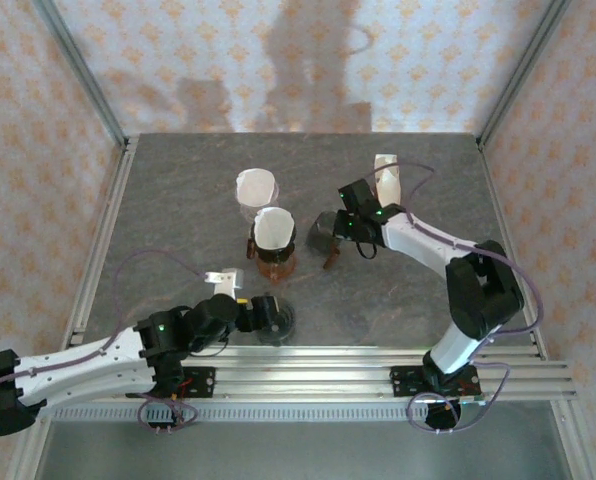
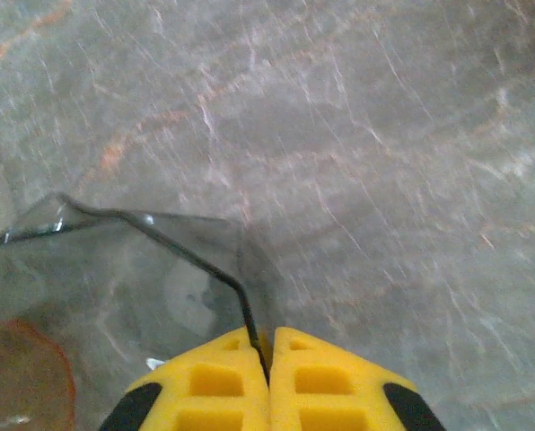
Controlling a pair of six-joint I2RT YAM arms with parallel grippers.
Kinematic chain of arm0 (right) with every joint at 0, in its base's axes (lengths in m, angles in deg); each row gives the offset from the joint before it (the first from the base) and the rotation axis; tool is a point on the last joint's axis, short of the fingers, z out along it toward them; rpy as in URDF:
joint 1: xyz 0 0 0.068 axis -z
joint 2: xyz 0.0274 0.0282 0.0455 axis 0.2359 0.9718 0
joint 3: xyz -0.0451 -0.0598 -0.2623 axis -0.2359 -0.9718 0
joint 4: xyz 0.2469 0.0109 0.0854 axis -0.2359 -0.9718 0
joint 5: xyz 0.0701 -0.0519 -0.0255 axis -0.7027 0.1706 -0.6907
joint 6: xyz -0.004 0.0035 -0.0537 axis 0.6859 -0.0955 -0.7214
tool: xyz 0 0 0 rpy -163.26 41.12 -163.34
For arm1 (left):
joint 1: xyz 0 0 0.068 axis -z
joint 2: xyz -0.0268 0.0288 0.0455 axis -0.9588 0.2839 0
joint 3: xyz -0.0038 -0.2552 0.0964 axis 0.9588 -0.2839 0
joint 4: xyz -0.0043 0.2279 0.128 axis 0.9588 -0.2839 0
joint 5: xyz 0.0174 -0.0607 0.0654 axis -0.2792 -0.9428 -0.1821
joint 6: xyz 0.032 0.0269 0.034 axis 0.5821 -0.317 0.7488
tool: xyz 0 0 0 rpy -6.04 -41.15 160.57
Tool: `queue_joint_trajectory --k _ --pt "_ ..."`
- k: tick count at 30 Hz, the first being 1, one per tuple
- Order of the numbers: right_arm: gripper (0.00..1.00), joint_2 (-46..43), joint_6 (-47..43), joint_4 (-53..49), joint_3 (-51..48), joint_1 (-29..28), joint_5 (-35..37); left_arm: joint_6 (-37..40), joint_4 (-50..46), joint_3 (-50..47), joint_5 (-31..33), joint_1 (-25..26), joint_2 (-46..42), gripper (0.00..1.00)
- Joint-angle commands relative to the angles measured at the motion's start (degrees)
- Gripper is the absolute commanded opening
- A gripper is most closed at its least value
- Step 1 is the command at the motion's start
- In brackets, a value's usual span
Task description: Place the coffee filter in the dripper
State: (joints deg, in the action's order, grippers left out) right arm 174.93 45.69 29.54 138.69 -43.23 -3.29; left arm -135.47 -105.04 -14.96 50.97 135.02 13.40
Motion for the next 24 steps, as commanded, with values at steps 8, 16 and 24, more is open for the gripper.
queue_joint_trajectory --k 8,16,24 --pt "0.00 -19.82 -2.52 -14.07 -8.86 -8.62 4.84 -1.55 -9.74 -1.44 5.70 0.36 -8.75 0.91" --pt "0.00 -25.30 0.99 -21.58 -10.81 -22.59 12.25 -1.81 -10.12 -2.20 6.35 0.38 -9.41 0.97" --pt "0.00 -21.03 3.27 -20.89 -10.83 -30.49 17.37 -2.05 -10.76 -2.35 6.66 0.44 -9.73 1.00"
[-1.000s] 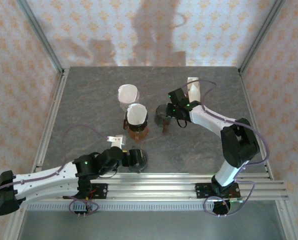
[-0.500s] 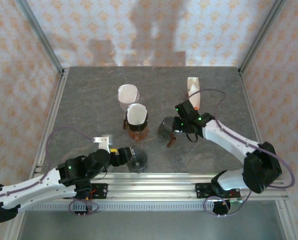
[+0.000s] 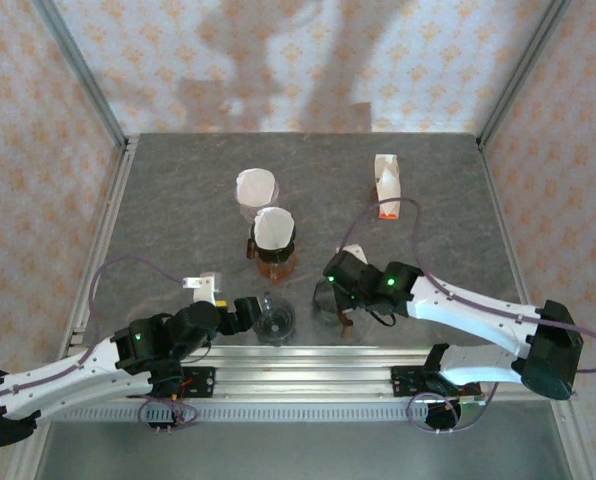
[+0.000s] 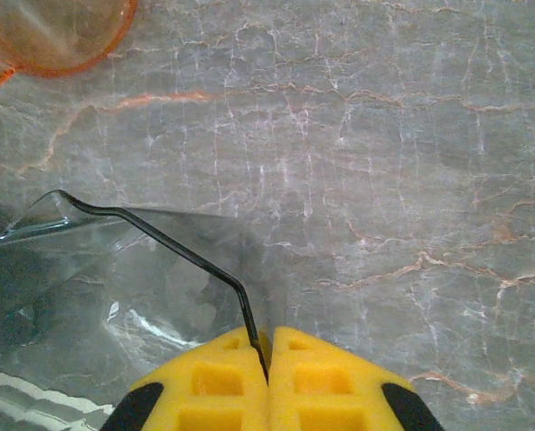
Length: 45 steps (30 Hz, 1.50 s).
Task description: Place the coffee filter in the dripper
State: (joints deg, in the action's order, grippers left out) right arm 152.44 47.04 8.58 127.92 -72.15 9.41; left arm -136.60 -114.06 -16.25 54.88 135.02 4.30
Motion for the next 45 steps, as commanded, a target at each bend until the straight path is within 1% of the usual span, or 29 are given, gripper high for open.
queue_joint_trajectory --k 1,9,16,19,20,21,24,29,33,39,45 --pt "0.00 1.99 1.99 0.63 -0.06 -1.91 4.47 -0.92 -1.77 -1.11 2.75 0.39 -0.72 0.99" --pt "0.00 7.38 1.12 4.78 1.31 -3.95 3.06 -1.18 -1.68 -1.50 2.87 0.42 -0.63 0.99" --pt "0.01 9.84 1.08 5.12 2.51 -5.04 3.20 -1.20 -1.67 -1.65 2.76 0.36 -0.49 0.98" --pt "0.07 9.76 1.07 4.38 2.74 -5.37 3.34 -0.69 -1.40 -1.41 2.62 0.36 -0.22 0.94" --pt "0.11 9.54 1.05 4.16 2.76 -5.51 3.32 -0.38 -1.21 -1.24 2.41 0.44 0.04 0.92" --pt "0.19 9.32 1.06 3.92 2.89 -5.65 3.41 0.01 -1.08 -1.00 2.26 0.39 0.47 0.89" --pt "0.36 8.11 1.05 3.82 2.94 -5.84 3.80 1.17 -0.53 0.04 1.54 0.42 2.70 0.83" --pt "0.51 4.15 1.61 2.86 3.55 -5.80 6.18 3.54 1.12 2.10 -0.21 0.38 8.90 0.72" --pt "0.54 -0.32 2.78 2.34 2.79 -5.82 8.19 6.09 0.21 5.08 -1.07 0.36 14.54 0.63" --pt "0.55 -4.09 4.77 1.45 0.37 -5.83 9.31 7.48 1.70 6.72 -2.51 0.40 19.89 0.61" --pt "0.55 -6.10 5.75 1.32 -1.45 -5.82 9.65 8.83 -1.26 8.68 -3.61 0.38 25.21 0.52"
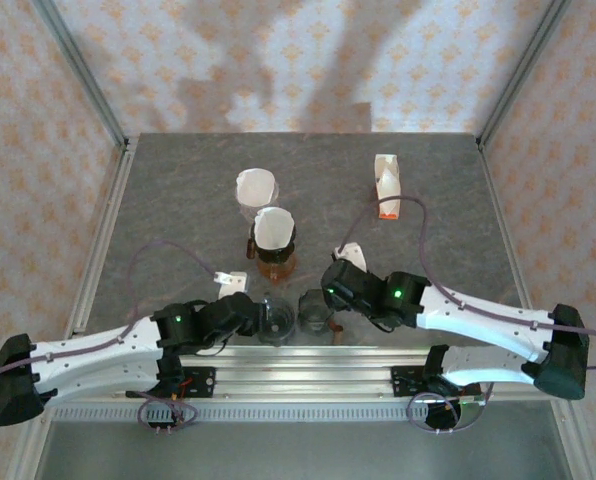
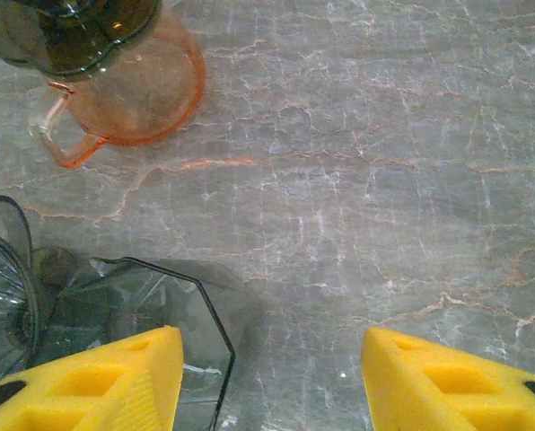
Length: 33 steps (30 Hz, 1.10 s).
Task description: Place the coffee filter in the dripper
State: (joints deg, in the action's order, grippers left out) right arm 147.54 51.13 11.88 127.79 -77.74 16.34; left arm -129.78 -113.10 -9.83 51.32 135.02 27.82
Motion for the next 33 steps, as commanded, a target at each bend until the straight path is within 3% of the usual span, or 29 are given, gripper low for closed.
queue_joint_trajectory --k 1,10,22,33 --pt "0.55 -1.41 1.71 -1.90 -1.56 -0.22 2.84 2.23 -2.46 2.44 -0.21 0.38 2.45 0.51" --pt "0.56 -2.22 2.48 -2.06 -2.64 -0.24 4.02 2.39 -4.20 3.30 0.03 0.36 5.49 0.34" --pt "0.57 -2.75 3.38 -2.54 -3.21 -0.24 5.90 1.15 -5.81 3.87 2.17 0.44 2.24 0.00" --pt "0.61 -7.84 5.58 -6.25 -4.96 0.41 11.82 3.09 -13.22 15.06 -0.35 0.44 -2.15 0.00"
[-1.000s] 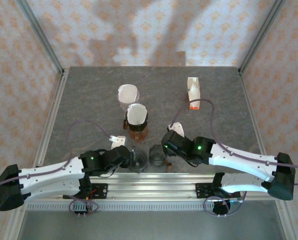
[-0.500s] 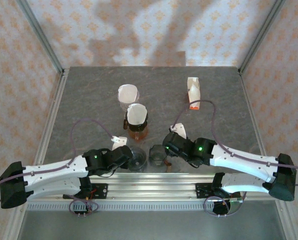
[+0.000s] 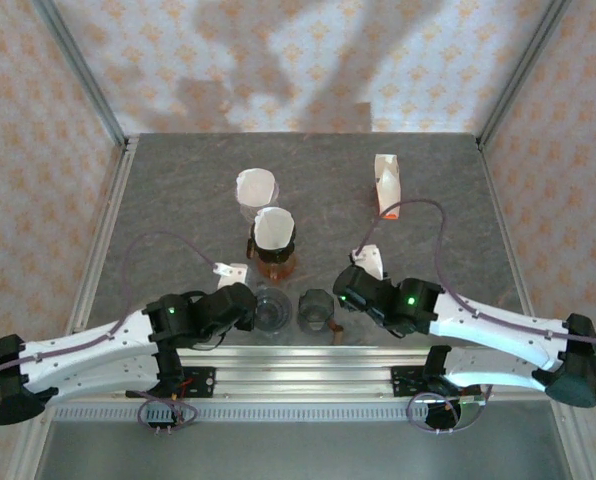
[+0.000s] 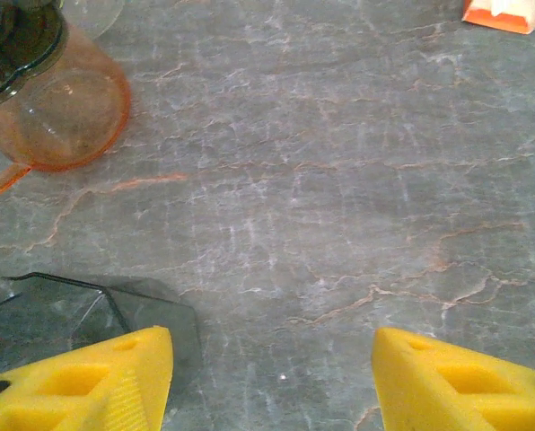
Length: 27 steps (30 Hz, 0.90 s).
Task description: Place the coffee filter in the dripper
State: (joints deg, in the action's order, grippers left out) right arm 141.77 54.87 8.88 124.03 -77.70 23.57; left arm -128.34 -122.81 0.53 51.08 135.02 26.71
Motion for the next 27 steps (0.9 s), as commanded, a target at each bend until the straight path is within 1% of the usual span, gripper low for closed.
queue_joint_trajectory --k 1,5,10,13,16,19,27 --pt "0.61 -3.03 2.07 -3.52 -1.62 0.63 4.85 1.88 -4.24 6.35 -0.72 0.38 -0.98 0.00" --pt "0.61 -6.52 2.68 -4.67 -2.73 1.50 6.19 2.15 -2.88 11.07 -4.28 0.39 0.93 0.00" --pt "0.62 -10.67 3.38 -7.66 -3.32 2.69 7.73 1.98 2.22 15.65 -9.02 0.38 6.38 0.00" --pt "0.62 -13.32 3.95 -9.11 -3.87 3.05 8.14 2.13 5.02 17.19 -10.82 0.41 9.97 0.00" --pt "0.62 -15.30 4.57 -10.31 -4.57 3.14 8.24 2.33 7.68 17.74 -12.29 0.36 13.25 0.00" --pt "0.62 -16.63 5.12 -11.16 -5.19 3.17 7.98 2.33 10.43 17.39 -12.22 0.21 15.33 0.00" --pt "0.62 -17.54 5.07 -11.12 -5.39 3.14 7.89 0.80 16.28 15.76 -14.88 -1.86 17.85 0.00"
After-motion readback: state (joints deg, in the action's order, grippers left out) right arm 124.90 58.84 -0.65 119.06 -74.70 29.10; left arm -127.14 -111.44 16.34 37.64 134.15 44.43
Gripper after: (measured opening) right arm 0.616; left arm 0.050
